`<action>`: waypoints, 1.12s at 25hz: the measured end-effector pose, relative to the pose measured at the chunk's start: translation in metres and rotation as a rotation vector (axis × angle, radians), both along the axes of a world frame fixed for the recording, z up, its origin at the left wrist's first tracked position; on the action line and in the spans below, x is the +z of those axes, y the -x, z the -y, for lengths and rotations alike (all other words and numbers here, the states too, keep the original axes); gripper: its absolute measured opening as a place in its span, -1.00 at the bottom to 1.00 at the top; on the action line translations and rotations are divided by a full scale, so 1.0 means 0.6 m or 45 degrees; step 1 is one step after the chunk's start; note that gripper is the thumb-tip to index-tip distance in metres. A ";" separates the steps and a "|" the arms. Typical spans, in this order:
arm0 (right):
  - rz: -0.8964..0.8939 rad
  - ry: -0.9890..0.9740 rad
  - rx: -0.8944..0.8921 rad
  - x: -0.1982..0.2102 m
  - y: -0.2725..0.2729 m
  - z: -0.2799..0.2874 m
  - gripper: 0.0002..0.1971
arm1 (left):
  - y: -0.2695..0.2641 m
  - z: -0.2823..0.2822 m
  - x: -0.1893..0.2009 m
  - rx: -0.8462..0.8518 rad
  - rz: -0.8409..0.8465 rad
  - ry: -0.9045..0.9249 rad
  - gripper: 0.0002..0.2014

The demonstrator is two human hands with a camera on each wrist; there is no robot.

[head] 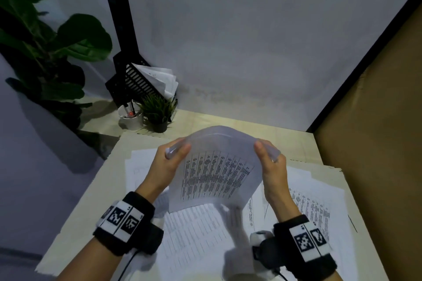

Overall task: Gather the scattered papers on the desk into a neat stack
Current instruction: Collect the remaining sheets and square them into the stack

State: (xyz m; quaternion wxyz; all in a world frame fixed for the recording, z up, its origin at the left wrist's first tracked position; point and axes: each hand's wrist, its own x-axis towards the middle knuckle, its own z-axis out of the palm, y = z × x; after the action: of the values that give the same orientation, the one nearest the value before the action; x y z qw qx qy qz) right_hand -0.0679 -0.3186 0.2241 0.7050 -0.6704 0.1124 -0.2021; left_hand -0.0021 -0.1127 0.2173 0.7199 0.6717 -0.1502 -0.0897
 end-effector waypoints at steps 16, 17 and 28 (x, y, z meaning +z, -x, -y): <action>-0.135 0.034 0.225 -0.035 0.004 0.020 -0.67 | 0.012 0.003 0.006 -0.018 0.094 -0.057 -0.75; -0.235 0.069 0.280 -0.045 0.007 0.019 -0.65 | 0.012 -0.002 -0.004 -0.036 0.000 -0.086 -0.69; -0.411 0.109 0.273 -0.073 0.019 -0.009 -0.68 | 0.029 -0.044 -0.049 -0.055 -0.247 -0.262 -0.36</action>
State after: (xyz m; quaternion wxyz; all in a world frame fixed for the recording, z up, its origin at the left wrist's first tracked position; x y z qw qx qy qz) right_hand -0.0791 -0.3131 0.1803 0.6662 -0.7316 0.1434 -0.0204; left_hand -0.0194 -0.0864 0.1878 0.6564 0.7266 -0.0842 -0.1846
